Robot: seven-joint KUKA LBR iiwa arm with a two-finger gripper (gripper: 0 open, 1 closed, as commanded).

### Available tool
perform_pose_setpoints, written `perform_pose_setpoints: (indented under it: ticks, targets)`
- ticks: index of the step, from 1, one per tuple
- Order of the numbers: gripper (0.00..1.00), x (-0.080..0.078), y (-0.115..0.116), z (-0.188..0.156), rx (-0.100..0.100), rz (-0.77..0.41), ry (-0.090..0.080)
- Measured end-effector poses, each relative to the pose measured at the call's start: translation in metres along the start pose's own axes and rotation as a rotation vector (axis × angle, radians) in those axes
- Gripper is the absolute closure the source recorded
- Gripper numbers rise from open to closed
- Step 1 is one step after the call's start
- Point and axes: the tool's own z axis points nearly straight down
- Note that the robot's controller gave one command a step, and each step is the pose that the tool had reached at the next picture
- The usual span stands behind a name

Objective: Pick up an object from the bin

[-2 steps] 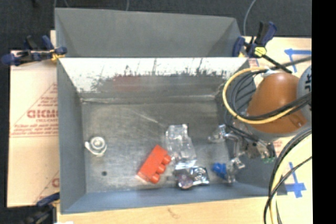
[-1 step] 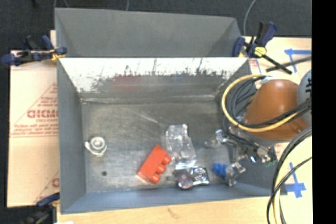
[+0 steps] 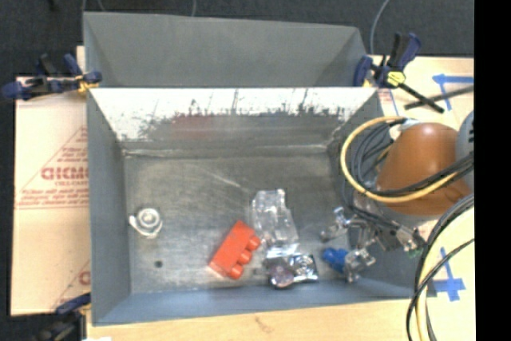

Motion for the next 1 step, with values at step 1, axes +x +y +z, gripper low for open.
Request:
perform_pose_setpoints:
  ticks: [1]
  targets:
    - [1.00, -0.0013, -0.0119, -0.1525, 0.001, 0.034, -0.010]
